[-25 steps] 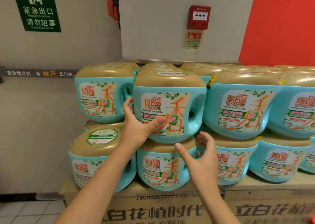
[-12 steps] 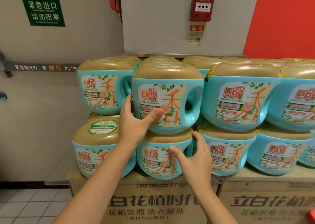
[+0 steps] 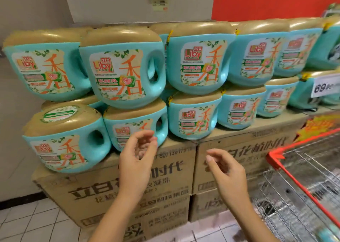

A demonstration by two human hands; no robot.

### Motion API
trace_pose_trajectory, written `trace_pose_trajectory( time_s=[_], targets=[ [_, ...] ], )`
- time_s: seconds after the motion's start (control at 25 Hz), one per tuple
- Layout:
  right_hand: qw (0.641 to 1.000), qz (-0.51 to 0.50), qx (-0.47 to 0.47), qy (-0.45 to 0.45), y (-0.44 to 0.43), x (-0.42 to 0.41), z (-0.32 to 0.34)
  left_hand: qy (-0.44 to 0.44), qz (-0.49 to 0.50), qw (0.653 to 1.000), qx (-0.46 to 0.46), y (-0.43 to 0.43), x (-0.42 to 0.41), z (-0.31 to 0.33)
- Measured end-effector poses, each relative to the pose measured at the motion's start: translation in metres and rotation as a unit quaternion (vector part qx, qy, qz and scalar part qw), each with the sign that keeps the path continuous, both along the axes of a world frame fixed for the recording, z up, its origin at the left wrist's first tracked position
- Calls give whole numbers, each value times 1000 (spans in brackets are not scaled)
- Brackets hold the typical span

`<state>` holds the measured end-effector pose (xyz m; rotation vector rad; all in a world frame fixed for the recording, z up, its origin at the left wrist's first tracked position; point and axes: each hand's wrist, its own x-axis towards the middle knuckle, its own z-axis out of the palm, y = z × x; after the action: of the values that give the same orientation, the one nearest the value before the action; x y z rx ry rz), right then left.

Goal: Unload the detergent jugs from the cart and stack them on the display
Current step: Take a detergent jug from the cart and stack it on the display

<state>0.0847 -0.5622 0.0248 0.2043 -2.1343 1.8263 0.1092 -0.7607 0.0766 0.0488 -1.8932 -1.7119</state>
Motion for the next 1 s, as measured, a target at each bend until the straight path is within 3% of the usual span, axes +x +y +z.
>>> trace_pose_trajectory(
  time_s=[0.16,0.36,0.72,1.0],
  targets=[
    [998,-24,-18,-59,89,50,-31,-161,-101,982,19,65,32,-47],
    [988,-89,-40,-122,216,98,-66,-260,-146,954,23,169,65,-98],
    [974,-151,-45,-161,416,130,-76,-319,-187,927,64,351,80,-146],
    [965,-208,-50,-150,524,76,-73,-301,-240,922,50,461,6,-150]
  ],
)
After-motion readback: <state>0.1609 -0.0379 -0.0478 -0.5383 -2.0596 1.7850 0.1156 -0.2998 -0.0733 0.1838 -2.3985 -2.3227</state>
